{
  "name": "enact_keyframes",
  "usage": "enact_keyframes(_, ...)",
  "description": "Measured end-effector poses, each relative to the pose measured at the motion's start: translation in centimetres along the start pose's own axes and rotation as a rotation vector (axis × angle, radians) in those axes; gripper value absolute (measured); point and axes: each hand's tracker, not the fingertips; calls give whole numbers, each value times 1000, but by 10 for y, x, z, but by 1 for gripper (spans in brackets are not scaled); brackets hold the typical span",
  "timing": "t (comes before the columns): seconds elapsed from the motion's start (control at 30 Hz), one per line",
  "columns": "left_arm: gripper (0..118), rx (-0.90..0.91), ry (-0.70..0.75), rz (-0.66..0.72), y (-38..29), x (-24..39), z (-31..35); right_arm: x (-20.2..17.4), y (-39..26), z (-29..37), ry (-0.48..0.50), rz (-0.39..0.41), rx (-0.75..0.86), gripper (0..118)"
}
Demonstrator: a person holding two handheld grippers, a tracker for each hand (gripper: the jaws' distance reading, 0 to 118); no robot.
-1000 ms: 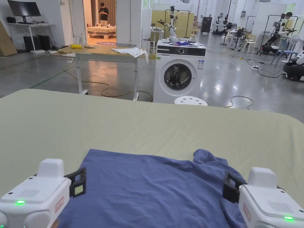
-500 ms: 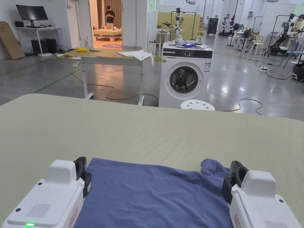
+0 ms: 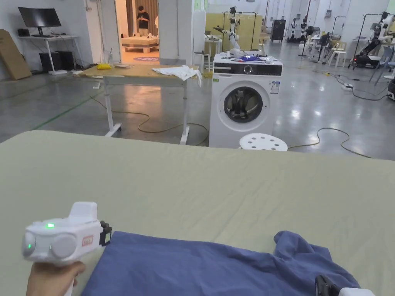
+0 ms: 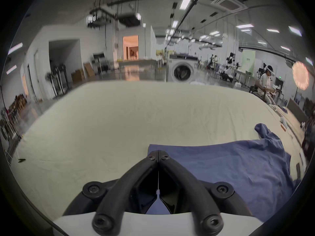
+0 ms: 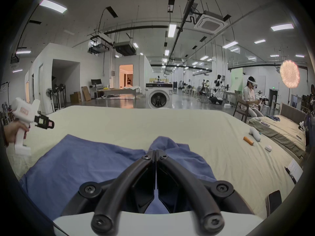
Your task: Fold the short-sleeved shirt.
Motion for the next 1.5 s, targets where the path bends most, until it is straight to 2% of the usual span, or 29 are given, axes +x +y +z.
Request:
enact_keyframes(0.03, 7, -25, -10, 17, 6, -3, -15, 2, -2, -3, -4, -1, -11, 0)
enact_keyframes(0.13, 66, -135, 10, 44, 20, -4, -45, 9, -8, -10, -18, 4, -37, 0)
enact_keyframes(0.17, 78, -162, 1, 56, 21, -4, -54, 11, -9, -12, -26, 7, -46, 0)
enact_keyframes(0.3, 78, -257, -2, 43, 18, 4, -77, 21, -15, -17, -46, 11, -77, 0)
enact_keyframes(0.37, 79, -314, 14, -17, 9, 14, -87, 27, -18, -19, -57, 15, -90, 0)
enact_keyframes(0.4, 79, -288, 21, -61, 9, 17, -85, 29, -19, -19, -63, 17, -97, 0)
enact_keyframes(0.47, 77, -265, 48, -89, 9, 28, -81, 34, -21, -21, -72, 17, -108, 0)
enact_keyframes(0.53, 66, -276, 62, -90, 13, 30, -83, 40, -20, -23, -78, 7, -124, 0)
enact_keyframes(0.6, 35, -266, 55, -133, 14, 40, -81, 48, -17, -28, -85, -12, -142, 0)
enact_keyframes(0.63, 14, -257, 41, -162, 15, 47, -80, 53, -14, -32, -97, -17, -153, 1)
enact_keyframes(0.67, 0, -250, 15, -180, 16, 46, -80, 59, -10, -38, -116, -18, -175, 2)
enact_keyframes(0.7, 0, -262, -30, -182, 15, 50, -80, 66, -5, -45, -126, -20, -188, 7)
enact_keyframes(0.73, 0, -276, -14, -192, 14, 56, -80, 74, 1, -53, -127, -29, -201, 18)
enact_keyframes(0.77, 0, -274, 29, -221, 13, 58, -79, 84, 7, -64, -127, -43, -218, 40)
enact_keyframes(0.8, 0, -272, 19, -220, 15, 54, -79, 93, 13, -74, -131, -53, -239, 52)
enact_keyframes(0.87, 0, -264, 18, -206, 16, 51, -72, 112, 27, -100, -113, -83, -298, 66)
enact_keyframes(0.93, 0, -246, 7, -192, 18, 46, -65, 130, 37, -132, -73, -93, -385, 68)
enact_keyframes(1.07, 0, -188, 10, -190, 19, 44, -46, 144, 38, -188, -58, -74, -547, 71)
enact_keyframes(1.13, 0, -180, 6, -182, 20, 42, -39, 146, 31, -209, 11, -100, -614, 72)
enact_keyframes(1.27, 0, -169, 7, -186, 18, 39, -31, 136, 12, -233, -4, -47, -774, 70)
enact_keyframes(1.33, 0, -172, 5, -185, 16, 38, -30, 123, 13, -224, -38, -2, -704, 65)
enact_keyframes(1.37, 0, -170, 7, -185, 15, 37, -28, 120, 14, -224, -31, -12, -715, 55)
enact_keyframes(1.43, 0, -163, 7, -188, 14, 36, -24, 114, 13, -222, -36, -17, -707, 41)
enact_keyframes(1.5, 0, -155, 9, -183, 12, 37, -20, 111, 15, -221, -39, 3, -699, 5)
